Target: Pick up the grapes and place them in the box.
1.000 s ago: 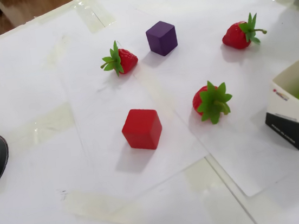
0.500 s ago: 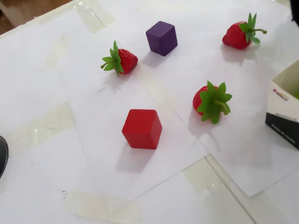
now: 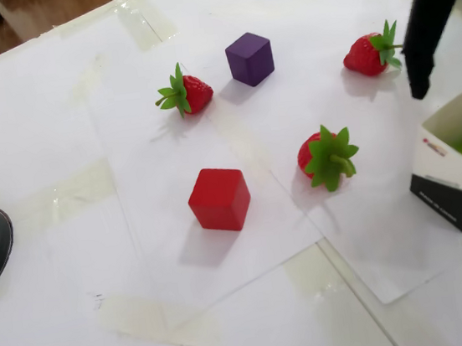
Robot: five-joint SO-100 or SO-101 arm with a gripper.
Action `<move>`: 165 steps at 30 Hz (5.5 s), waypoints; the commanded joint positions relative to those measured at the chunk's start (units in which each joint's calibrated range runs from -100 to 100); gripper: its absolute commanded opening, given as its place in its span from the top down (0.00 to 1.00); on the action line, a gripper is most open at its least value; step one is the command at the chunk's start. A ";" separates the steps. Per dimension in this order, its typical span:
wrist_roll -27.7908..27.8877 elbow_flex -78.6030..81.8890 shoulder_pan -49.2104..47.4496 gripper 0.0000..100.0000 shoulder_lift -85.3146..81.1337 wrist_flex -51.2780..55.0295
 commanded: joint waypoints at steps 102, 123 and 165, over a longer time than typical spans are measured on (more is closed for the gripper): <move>3.91 84.25 33.45 1.00 -91.82 6.05; 0.59 84.25 32.42 1.00 -91.82 7.19; 1.51 84.25 34.11 1.00 -91.82 5.56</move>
